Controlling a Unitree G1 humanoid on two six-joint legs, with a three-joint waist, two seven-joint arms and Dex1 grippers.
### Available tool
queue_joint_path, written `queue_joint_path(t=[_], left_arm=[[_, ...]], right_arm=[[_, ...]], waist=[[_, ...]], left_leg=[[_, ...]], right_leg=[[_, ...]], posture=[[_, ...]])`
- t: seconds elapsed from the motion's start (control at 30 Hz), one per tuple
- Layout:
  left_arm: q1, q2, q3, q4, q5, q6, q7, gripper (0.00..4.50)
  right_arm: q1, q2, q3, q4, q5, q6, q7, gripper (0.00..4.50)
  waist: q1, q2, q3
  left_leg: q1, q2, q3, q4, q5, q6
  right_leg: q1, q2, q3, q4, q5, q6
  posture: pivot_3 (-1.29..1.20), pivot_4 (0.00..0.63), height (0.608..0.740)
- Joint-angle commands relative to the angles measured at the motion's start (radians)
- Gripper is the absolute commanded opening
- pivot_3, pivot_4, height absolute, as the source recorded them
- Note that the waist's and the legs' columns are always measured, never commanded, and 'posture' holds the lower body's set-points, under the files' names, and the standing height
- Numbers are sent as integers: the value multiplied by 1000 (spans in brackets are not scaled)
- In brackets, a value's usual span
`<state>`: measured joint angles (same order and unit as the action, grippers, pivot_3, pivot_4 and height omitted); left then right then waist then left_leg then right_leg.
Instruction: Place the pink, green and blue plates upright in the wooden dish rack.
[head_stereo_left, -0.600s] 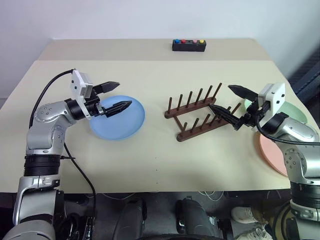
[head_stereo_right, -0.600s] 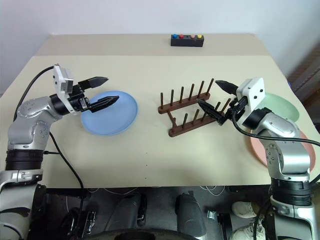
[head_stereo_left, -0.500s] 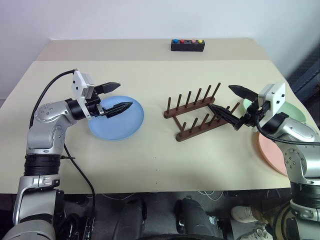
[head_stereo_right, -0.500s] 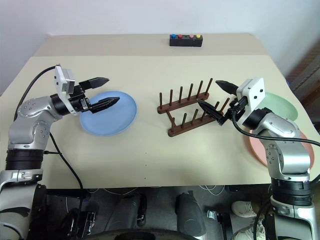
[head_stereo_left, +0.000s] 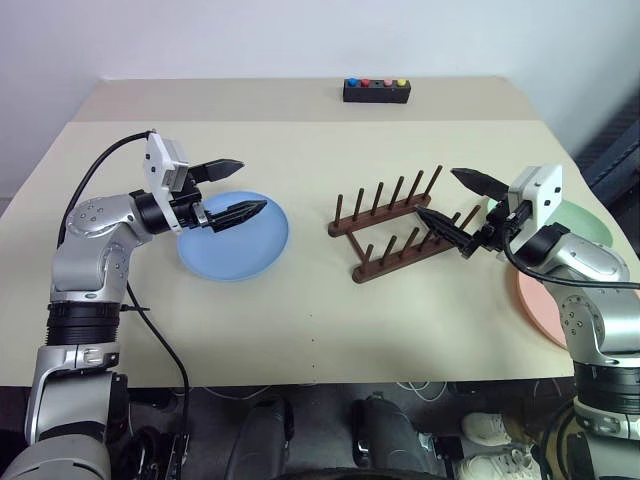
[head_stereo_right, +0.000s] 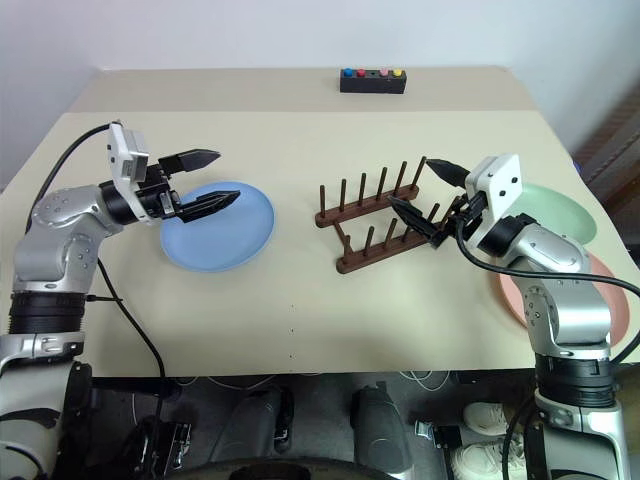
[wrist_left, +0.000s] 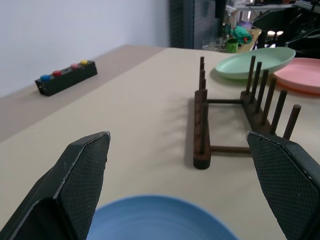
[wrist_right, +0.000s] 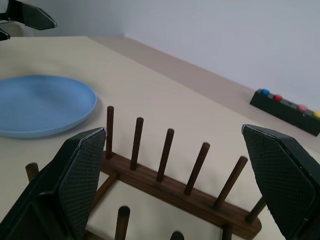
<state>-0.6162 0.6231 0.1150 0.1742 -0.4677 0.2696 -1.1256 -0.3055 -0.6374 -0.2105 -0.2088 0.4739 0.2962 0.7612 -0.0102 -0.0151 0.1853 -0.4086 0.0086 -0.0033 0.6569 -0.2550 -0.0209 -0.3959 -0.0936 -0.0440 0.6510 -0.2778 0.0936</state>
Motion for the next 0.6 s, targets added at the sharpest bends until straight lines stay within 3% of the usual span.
queue_joint_path(t=[0.03,0.13,0.33,0.47,0.6], left_arm=[[-16,8,-40,-85,-51,72,-64,4500],[-15,21,-62,-115,-67,115,-104,4500],[-71,-44,-141,-100,-38,114,-122,4500],[-67,-55,-308,-140,67,176,-112,4500],[-87,-84,-392,-170,95,338,-41,4500]], right_arm=[[-10,3,-12,-20,-11,-29,-12,4448],[-5,7,-24,-27,-3,-46,-14,4448],[15,21,-42,-40,-21,-77,-57,4448],[21,12,-58,-46,-8,-76,-63,4448],[33,13,-60,-13,-34,-114,-58,4448]], waist=[[0,0,0],[0,0,0],[1,0,0],[1,0,0],[-1,0,0]], left_leg=[[0,0,0,0,0,0],[0,0,0,0,0,0],[0,0,0,0,0,0],[0,-2,0,0,0,0],[0,-2,0,0,0,0]], right_leg=[[0,0,0,0,0,0],[0,0,0,0,0,0],[0,0,0,0,0,0],[0,0,0,-1,0,0],[0,0,1,0,0,0]], posture=[[0,150,740],[0,150,740],[0,150,740],[0,150,740],[0,150,740]])
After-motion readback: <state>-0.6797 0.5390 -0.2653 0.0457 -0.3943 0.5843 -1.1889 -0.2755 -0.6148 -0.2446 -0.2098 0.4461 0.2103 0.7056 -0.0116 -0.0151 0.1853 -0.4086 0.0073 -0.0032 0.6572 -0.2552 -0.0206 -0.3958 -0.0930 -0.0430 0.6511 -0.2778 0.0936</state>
